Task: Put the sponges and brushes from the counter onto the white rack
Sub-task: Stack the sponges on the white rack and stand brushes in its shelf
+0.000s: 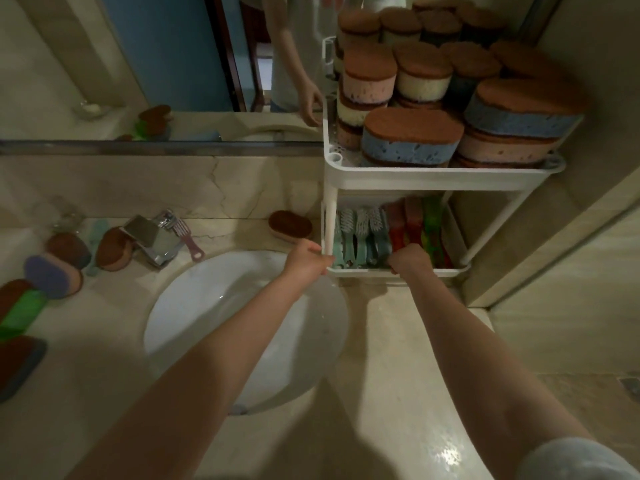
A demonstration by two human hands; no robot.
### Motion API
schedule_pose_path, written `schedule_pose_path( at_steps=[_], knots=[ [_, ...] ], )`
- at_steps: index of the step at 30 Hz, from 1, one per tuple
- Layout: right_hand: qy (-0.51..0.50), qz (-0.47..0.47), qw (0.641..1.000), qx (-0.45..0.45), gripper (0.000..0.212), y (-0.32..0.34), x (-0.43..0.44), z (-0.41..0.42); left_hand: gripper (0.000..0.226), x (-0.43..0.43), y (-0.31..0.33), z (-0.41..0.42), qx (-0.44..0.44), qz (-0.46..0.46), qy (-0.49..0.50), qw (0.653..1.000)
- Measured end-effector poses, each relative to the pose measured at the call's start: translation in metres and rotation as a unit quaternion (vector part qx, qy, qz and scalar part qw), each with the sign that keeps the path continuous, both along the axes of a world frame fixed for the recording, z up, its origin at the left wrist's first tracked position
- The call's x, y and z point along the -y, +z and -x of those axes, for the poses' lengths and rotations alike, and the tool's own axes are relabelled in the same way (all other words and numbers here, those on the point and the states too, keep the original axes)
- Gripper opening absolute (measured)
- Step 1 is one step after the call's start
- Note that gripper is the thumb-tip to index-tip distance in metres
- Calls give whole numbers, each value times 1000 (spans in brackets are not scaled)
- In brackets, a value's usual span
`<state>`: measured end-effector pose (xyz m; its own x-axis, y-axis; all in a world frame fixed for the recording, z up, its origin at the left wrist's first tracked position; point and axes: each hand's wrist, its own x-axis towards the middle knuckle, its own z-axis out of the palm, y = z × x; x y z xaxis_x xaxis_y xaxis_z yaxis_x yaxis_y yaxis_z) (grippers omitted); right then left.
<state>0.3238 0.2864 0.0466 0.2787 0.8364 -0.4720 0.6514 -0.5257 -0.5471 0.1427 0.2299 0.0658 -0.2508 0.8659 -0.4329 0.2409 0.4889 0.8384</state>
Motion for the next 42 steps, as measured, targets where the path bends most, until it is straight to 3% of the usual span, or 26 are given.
schedule_pose_path(
  at_steps=[3,6,11,14,16,19,27,32,38,40,42],
  knots=[
    [15,-4,999,45,16,3,0,2,27,2,-1,0,12,6,3,1000],
    [13,-28,998,49,2,0,3,4,31,3,-1,4,17,15,-1,1000],
    [28,-97,992,70,18,2,20,15,27,7,-6,20,11,18,-9,1000],
    [96,-129,986,37,20,7,36,36,6,15,-10,45,-11,12,-25,1000],
    [176,-103,979,-24,20,11,47,56,8,22,-12,71,-23,7,-28,999],
    [278,-32,955,-98,19,23,60,96,7,39,-11,120,-30,-2,-3,1000],
    [412,2,905,-111,24,37,87,255,19,114,-17,276,-89,-12,134,987],
    [485,-9,868,-107,28,25,118,359,6,181,-28,364,-142,-5,208,968],
    [624,-59,779,-34,53,9,165,475,22,259,-49,455,-175,40,268,947],
    [679,-81,730,2,59,2,182,508,33,282,-55,477,-192,67,273,940],
    [733,-121,668,47,60,-8,198,535,28,301,-61,492,-225,79,272,932]
  ],
)
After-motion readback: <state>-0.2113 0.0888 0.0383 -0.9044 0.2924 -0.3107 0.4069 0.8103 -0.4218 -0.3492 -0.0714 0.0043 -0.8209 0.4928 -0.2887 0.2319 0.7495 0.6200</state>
